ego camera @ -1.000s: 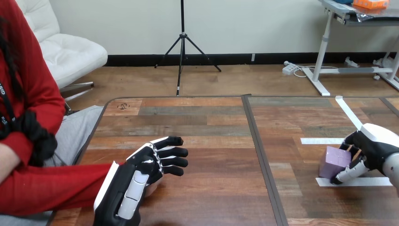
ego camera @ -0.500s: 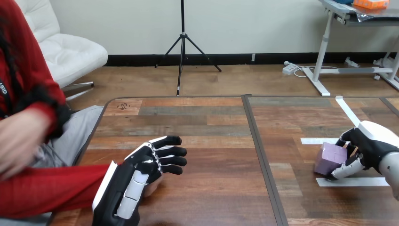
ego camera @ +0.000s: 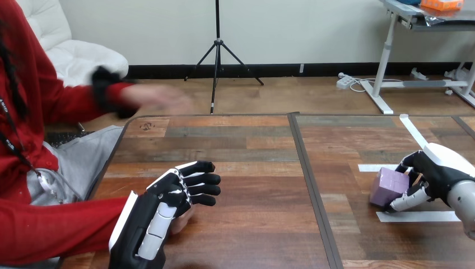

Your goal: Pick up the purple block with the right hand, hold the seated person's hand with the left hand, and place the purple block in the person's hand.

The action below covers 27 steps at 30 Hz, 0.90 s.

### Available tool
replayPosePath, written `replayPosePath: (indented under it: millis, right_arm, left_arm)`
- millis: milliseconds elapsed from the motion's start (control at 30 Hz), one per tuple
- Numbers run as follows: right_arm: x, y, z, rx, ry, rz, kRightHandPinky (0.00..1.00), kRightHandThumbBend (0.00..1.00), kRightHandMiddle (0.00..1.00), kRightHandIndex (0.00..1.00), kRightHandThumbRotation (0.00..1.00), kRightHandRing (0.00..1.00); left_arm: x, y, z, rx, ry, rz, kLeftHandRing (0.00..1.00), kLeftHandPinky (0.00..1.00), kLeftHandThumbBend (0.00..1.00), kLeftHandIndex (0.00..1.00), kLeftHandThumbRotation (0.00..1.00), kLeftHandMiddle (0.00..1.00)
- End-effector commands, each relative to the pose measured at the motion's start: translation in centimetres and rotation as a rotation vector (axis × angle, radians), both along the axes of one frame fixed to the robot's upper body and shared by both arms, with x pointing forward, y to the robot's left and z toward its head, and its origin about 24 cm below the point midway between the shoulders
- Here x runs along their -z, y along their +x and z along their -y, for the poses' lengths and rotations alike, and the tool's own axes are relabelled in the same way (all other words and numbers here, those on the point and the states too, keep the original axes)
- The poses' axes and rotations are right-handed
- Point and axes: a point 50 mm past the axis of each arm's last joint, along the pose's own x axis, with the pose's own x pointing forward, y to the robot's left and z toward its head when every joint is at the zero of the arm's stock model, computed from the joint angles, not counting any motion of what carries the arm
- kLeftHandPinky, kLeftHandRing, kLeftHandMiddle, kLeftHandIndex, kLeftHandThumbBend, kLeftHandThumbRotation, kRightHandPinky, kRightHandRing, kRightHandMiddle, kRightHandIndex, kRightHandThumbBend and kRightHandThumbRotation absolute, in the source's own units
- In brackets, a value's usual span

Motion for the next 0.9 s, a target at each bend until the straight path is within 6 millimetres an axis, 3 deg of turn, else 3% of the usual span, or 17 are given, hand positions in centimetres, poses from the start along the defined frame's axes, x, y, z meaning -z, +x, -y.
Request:
replayPosePath:
  millis: [0, 333, 867]
  right_arm:
    - [-3.4, 2.3, -1.3, -0.035, 0.043, 0.163, 0.38, 0.64, 0.49, 0.53, 0.00, 0.44]
    - [-4.0, 2.3, -1.6, -0.054, 0.084, 0.218, 0.30, 0.65, 0.43, 0.51, 0.00, 0.35]
    - [-5.2, 2.5, -2.1, -0.075, 0.135, 0.273, 0.28, 0.65, 0.43, 0.51, 0.00, 0.35]
  left_arm:
    - [-1.6, 1.5, 0.2, -0.007, 0.013, 0.109, 0.66, 0.63, 0.77, 0.69, 0.90, 0.67]
    - [-2.6, 1.6, -1.1, -0.148, 0.351, 0.274, 0.66, 0.62, 0.68, 0.70, 0.88, 0.68]
    - [-5.1, 1.4, -3.5, -0.327, 0.801, 0.338, 0.85, 0.79, 0.94, 0.87, 0.75, 0.87]
